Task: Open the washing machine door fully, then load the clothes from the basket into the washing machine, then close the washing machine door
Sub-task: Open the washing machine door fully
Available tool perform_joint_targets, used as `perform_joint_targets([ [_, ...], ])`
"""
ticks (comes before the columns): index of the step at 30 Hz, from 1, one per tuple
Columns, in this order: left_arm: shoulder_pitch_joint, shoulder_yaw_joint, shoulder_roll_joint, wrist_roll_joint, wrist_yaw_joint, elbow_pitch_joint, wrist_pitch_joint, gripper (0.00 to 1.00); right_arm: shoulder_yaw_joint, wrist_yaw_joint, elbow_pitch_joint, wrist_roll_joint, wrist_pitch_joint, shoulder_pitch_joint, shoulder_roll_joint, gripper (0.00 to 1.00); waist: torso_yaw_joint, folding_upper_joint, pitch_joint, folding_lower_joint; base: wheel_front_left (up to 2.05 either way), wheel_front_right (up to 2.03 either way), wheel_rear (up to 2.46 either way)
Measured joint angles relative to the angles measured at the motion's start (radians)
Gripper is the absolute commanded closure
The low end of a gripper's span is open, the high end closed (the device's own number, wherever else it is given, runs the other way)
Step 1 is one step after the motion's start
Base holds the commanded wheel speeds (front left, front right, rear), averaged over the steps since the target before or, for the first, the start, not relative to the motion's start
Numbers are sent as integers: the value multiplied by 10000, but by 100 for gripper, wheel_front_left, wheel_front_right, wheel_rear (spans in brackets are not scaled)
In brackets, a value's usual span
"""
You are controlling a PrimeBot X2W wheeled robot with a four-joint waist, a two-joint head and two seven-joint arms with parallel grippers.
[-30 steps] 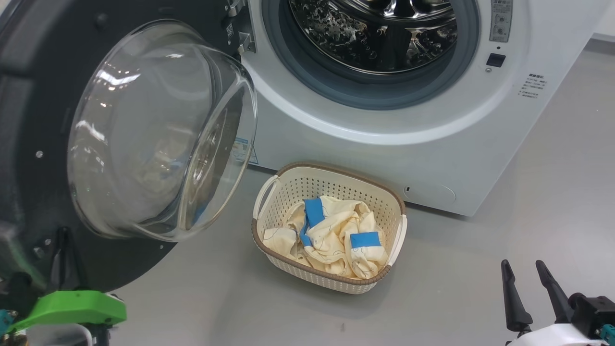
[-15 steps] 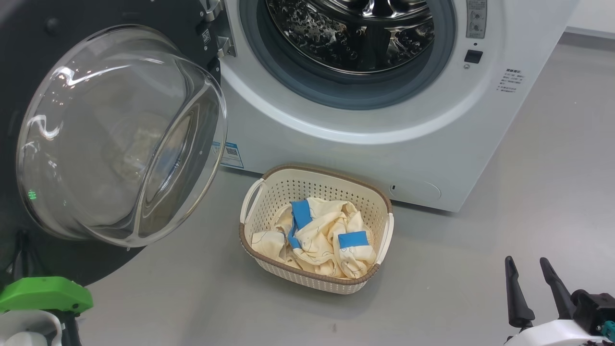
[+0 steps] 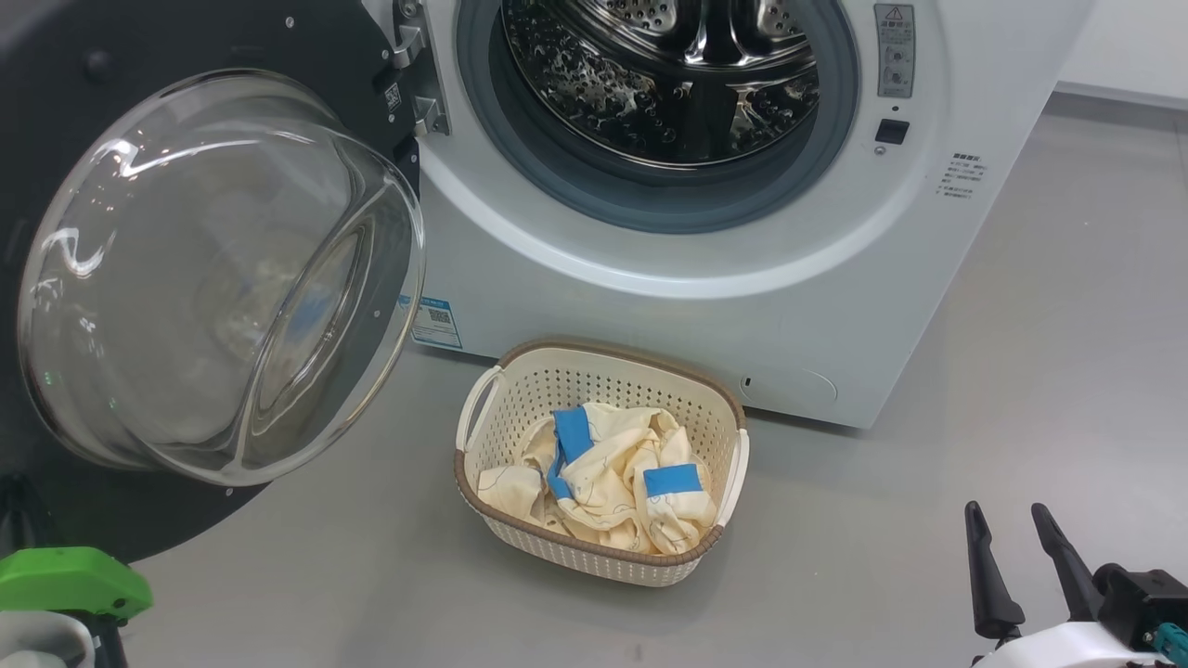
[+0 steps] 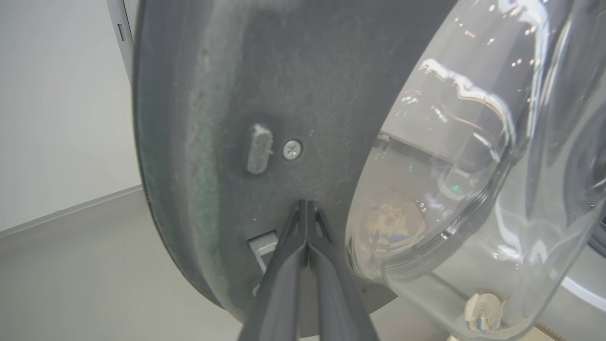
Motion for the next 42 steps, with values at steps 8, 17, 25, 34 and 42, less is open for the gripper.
perform_joint_targets([
  [8, -214, 19, 29, 69, 0, 447, -192, 100, 38, 0, 50, 50, 0, 12, 8, 0, -37, 0, -121, 0, 0, 0, 0],
  [17, -467, -40, -151, 46, -2, 318, -449, 100, 25, 0, 50, 77, 0, 65, 59, 0, -84, 0, -218, 0, 0, 0, 0],
  [25, -876, -395, -405, 88, -192, -1181, -667, 81, 13, 0, 50, 90, 0, 71, 90, 0, -105, 0, -324, 0, 0, 0, 0],
  [34, -1072, -1304, -527, 617, -815, -3377, -790, 0, 330, 2, 50, 86, 0, 66, 123, 0, -398, 0, -407, 0, 0, 0, 0],
  [42, -580, -2579, -934, 685, -1582, -4393, -792, 0, 732, 2, -65, 69, 0, -14, 127, 0, -1018, 0, -393, 0, 0, 0, 0],
])
